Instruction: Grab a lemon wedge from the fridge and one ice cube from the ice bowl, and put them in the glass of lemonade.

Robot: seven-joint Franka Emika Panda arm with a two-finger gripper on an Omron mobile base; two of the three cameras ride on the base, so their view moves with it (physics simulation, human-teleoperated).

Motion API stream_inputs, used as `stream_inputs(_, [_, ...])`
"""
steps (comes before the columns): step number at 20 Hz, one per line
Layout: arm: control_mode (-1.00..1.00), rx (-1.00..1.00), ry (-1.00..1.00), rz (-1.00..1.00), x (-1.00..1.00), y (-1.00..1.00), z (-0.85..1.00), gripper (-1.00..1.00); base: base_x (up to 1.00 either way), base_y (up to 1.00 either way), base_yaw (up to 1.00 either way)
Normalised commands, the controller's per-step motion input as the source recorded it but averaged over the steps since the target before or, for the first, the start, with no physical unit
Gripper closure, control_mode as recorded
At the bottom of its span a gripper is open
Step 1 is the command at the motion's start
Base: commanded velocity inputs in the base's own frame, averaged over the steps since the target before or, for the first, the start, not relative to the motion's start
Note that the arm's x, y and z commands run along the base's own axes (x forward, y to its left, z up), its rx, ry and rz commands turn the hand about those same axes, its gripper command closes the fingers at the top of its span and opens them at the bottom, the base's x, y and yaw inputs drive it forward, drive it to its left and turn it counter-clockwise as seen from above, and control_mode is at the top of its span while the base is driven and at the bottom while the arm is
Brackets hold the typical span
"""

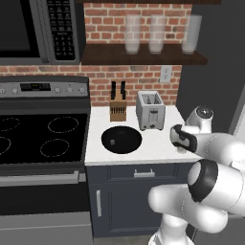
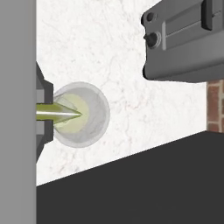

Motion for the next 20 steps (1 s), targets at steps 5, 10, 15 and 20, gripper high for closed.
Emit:
stream_inputs(5, [-1.00,0.00,0.00,0.00,0.30,-0.13,-0.02,1.00,0.00,0.00,0.00])
stream_inputs(10, [-1.00,0.04,0.05,0.00,0.28,-0.12,0.04,1.00,0.00,0.00,0.00])
stream_inputs(15, [-1.00,0.09,0.01,0.00,0.00,-0.15,0.32,1.00,0.00,0.00,0.00])
stream_inputs(20, [-1.00,0.03,-0.01,0.00,0.00,-0.11,0.23,1.00,0.00,0.00,0.00])
